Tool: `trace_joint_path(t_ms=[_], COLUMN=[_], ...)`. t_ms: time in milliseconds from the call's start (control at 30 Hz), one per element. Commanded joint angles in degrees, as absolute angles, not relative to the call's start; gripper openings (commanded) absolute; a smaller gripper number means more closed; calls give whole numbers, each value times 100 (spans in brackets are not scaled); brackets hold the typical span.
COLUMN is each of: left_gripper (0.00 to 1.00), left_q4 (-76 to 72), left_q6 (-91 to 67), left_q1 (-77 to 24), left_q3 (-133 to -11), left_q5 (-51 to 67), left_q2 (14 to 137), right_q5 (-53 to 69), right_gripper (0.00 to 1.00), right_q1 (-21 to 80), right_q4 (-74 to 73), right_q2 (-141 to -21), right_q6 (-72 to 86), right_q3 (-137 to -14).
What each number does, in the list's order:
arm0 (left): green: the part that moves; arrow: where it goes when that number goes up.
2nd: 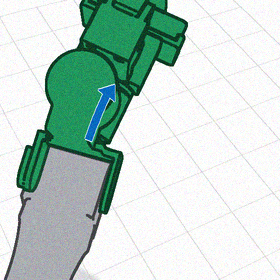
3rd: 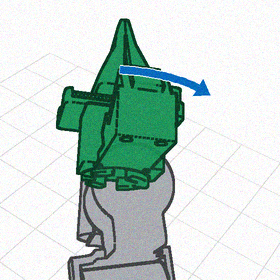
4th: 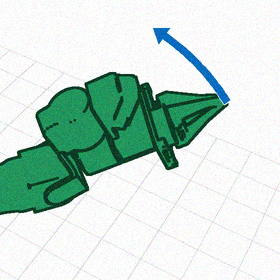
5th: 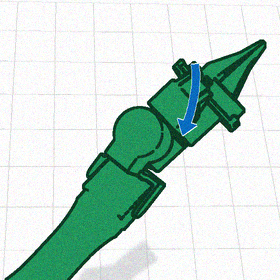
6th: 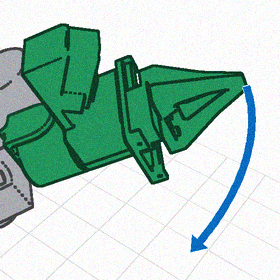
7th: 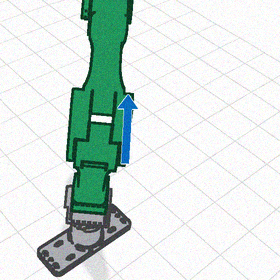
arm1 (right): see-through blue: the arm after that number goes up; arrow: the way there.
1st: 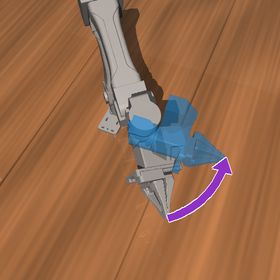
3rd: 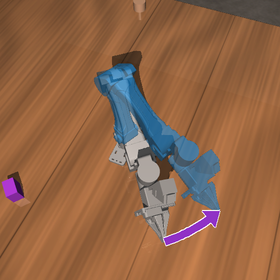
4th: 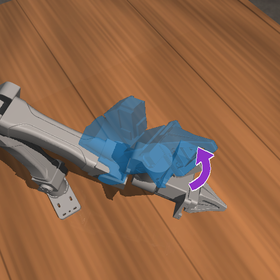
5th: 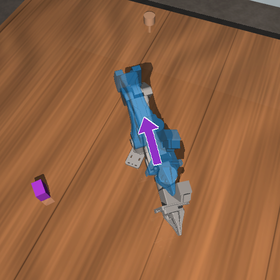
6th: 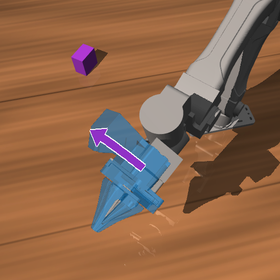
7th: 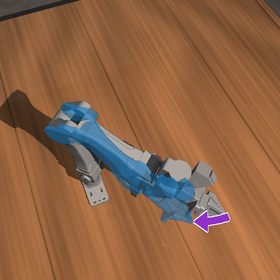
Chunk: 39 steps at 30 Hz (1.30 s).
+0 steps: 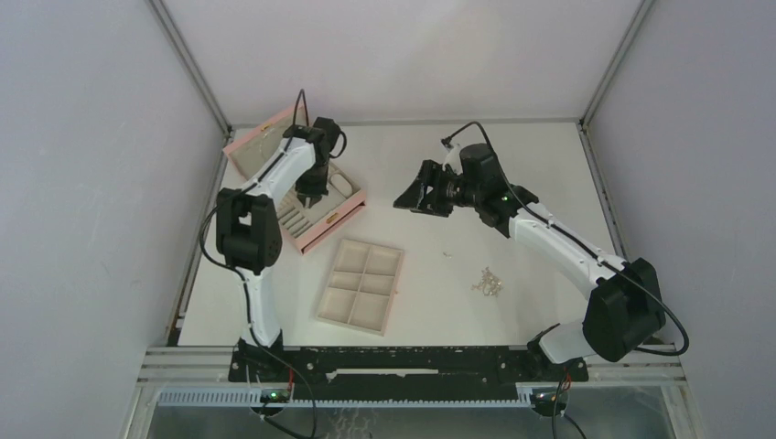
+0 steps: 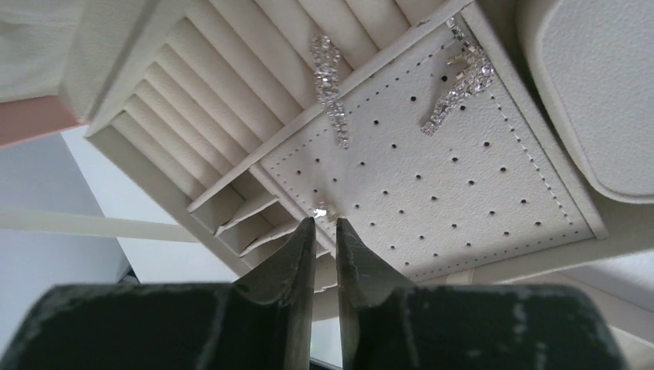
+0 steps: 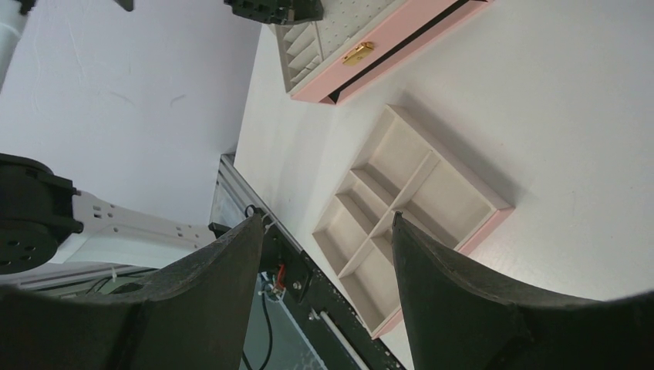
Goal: Organize the mixed jewelry
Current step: Place the jewelry in the jewelry box, then pick up the jewelry from the center of the board.
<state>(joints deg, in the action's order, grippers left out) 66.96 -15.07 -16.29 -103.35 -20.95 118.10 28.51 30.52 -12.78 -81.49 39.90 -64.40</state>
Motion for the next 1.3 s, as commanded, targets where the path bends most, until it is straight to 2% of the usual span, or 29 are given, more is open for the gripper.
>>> trace_joint_path(t_ms=[0, 167, 333, 500, 633, 700, 833, 933, 1100, 1267], left_gripper=[22, 23, 23, 23, 27, 28, 29, 29, 29, 29], left_q4=[6899, 7017, 6609, 5292, 3723, 3310, 3395, 3556, 3696, 3698], left_q6=[-1613, -1650, -1680, -1782, -2238, -2377, -2394, -2361, -2368, -2443], left_q1=[-1593, -1612, -1876, -2475, -2839, -2958, -3091, -3089, -3085, -3076], left_q3=[-10840, -11037, -10626, -9165, -7574, -7056, -6835, -6878, -6940, -6894], left_q5=[-2359, -2312, -1722, -454, 358, 675, 431, 81, -228, -406], left_q2=[11159, 10683, 9807, 8540, 7562, 7366, 7292, 7218, 7108, 7064], right_q5=[2660, 2134, 812, -399, -706, -732, -1235, -1028, -1018, -1104], right_gripper=[71, 72, 73, 76, 71, 71, 71, 64, 53, 50], right_q1=[3057, 2946, 2878, 2778, 2919, 3106, 3647, 3682, 3859, 3872], right_q4=[-1271, -1750, -2717, -3154, -3067, -2835, -2618, -2829, -2445, -2449], right_q2=[-7951, -7622, -7132, -6450, -6368, -6471, -7130, -8088, -8793, -9230], right_q6=[3857, 3612, 3250, 3368, 3266, 3134, 2982, 2863, 2520, 2336], right_q3=[-6460, -6453, -6345, -5460, -4766, -4610, -4876, -5366, -5602, -5767])
